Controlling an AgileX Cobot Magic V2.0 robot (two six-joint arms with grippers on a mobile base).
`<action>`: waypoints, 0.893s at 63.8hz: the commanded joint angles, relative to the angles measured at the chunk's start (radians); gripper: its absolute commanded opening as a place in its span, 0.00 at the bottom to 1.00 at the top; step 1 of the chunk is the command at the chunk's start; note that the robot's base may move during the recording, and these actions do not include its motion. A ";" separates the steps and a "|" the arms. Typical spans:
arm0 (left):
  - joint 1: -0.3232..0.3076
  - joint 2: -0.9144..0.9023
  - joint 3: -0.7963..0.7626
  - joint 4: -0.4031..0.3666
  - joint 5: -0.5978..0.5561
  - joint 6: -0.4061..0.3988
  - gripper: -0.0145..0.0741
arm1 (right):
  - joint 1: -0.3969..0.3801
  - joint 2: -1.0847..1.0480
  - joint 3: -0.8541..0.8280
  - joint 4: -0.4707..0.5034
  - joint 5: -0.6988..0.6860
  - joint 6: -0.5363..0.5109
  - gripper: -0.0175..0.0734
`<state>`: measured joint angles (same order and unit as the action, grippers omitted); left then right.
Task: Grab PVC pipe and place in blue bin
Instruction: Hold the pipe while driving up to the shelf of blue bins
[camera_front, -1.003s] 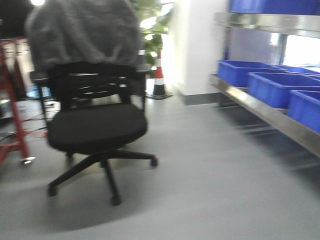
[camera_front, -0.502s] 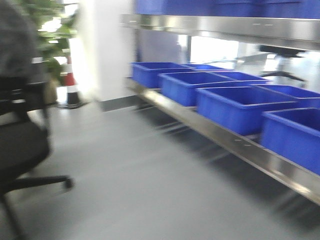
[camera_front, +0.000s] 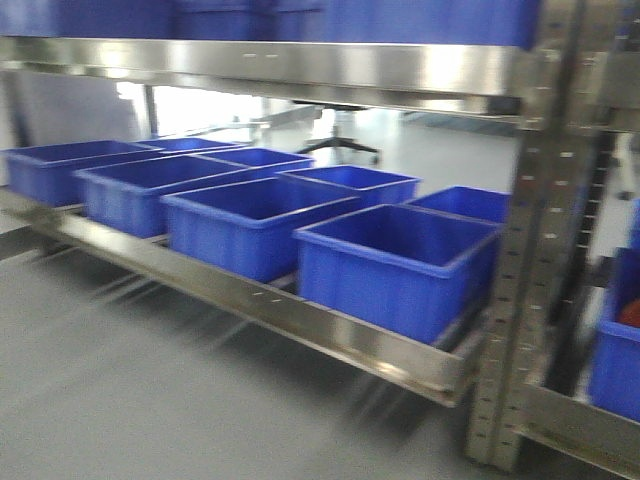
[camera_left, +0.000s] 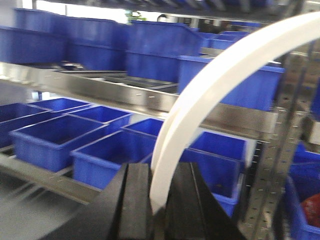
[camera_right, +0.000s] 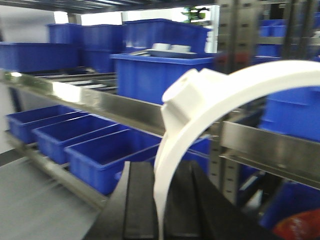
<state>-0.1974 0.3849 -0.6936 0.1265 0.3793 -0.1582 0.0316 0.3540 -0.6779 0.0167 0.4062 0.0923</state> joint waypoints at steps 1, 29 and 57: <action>-0.005 -0.003 -0.007 -0.007 -0.028 -0.010 0.04 | 0.002 -0.005 0.001 -0.008 -0.018 -0.008 0.01; -0.005 -0.003 -0.007 -0.007 -0.028 -0.010 0.04 | 0.002 -0.005 0.001 -0.008 -0.018 -0.008 0.01; -0.005 -0.003 -0.007 -0.007 -0.028 -0.010 0.04 | 0.002 -0.005 0.001 -0.008 -0.018 -0.008 0.01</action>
<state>-0.1974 0.3849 -0.6936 0.1265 0.3793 -0.1582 0.0316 0.3540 -0.6779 0.0167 0.4062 0.0923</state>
